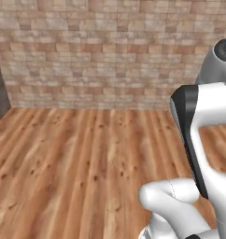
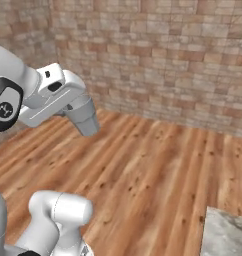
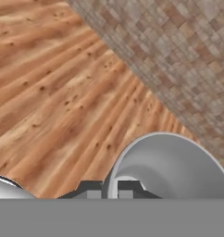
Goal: There is a bowl on the dining counter. Grab a lemon wedge from the fridge and place it in the bowl. Then get the liquor bottle and glass cup from the cabinet and place them next to the bowl.
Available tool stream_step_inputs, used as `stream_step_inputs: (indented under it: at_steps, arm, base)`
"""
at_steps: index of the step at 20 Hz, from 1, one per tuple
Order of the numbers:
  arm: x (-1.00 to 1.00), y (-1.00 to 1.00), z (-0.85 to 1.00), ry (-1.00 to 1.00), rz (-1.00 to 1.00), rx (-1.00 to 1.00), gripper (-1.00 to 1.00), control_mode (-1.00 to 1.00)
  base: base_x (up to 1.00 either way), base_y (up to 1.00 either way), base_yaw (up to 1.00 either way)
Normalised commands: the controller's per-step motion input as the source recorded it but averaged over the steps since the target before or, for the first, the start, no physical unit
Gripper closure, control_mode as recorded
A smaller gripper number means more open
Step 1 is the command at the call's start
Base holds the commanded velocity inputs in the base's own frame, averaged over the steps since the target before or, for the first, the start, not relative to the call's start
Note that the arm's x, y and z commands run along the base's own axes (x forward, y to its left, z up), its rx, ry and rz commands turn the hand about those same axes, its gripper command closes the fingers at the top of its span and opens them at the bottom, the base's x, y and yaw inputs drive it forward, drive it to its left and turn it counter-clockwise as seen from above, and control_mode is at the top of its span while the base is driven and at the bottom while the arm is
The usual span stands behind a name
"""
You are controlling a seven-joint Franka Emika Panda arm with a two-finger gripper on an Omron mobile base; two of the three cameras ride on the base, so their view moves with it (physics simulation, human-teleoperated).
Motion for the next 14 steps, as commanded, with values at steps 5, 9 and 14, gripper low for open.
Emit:
stream_step_inputs:
  at_steps: [5,9,14]
  arm:
    - [0.0,0.0,0.0,0.0,0.0,0.0,1.0,1.0]
    - [0.0,0.0,0.0,0.0,0.0,0.0,1.0,1.0]
    - [0.0,0.0,0.0,0.0,0.0,0.0,1.0,1.0]
  base:
    - [1.0,0.0,-0.29]
    - [1.0,0.0,-0.34]
    - [0.99,0.0,-0.37]
